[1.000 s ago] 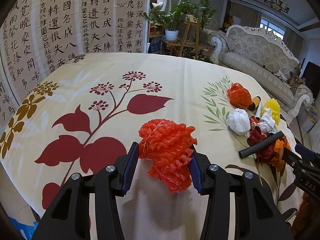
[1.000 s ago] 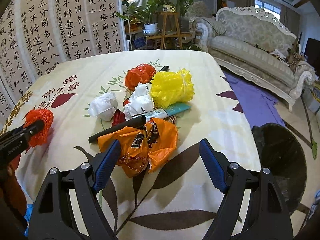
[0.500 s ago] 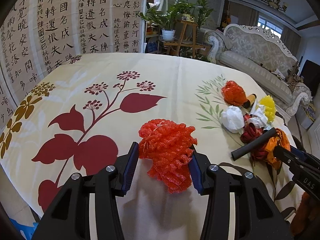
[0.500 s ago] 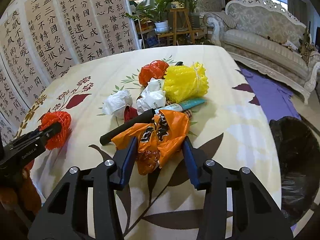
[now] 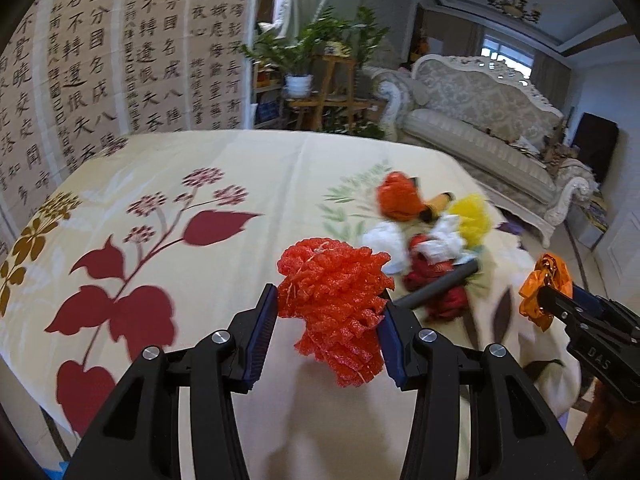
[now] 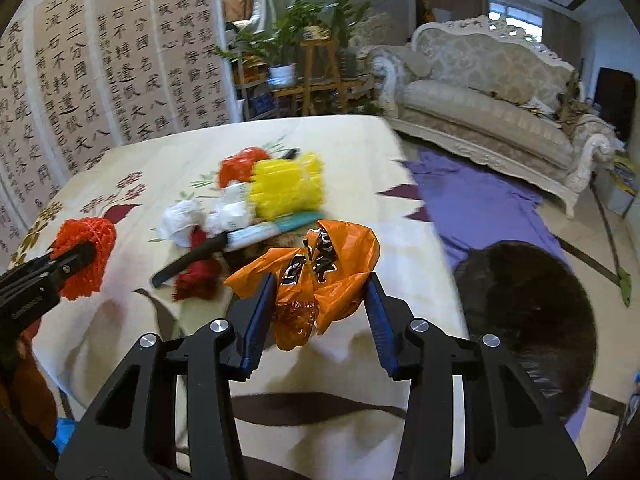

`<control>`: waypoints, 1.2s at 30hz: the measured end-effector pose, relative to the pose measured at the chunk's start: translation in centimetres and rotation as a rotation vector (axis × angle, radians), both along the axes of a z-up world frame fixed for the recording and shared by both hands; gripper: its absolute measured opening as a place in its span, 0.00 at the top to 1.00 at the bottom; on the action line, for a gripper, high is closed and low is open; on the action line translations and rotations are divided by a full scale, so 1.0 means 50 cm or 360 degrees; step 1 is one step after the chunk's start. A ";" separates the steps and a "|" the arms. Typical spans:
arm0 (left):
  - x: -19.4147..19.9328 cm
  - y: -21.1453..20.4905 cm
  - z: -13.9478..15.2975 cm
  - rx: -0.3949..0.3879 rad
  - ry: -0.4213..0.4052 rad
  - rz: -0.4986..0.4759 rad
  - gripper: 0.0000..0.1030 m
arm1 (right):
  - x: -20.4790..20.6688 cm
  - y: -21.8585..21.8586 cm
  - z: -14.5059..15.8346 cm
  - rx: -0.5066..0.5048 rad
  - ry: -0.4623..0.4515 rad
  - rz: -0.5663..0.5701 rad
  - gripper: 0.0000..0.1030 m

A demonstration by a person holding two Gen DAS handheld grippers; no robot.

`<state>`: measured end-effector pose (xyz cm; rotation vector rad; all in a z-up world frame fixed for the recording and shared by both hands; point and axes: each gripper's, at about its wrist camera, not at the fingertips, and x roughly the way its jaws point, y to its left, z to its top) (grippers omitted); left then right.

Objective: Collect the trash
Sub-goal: 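Carry both items over the bin and open both tools to drop them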

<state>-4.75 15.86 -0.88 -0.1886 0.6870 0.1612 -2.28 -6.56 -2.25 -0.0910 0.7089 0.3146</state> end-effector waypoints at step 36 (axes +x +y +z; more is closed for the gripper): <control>0.186 -0.547 0.008 0.0158 -0.0052 -0.0856 0.53 | 0.063 -0.468 -0.043 0.0077 -0.0030 -0.0746 0.57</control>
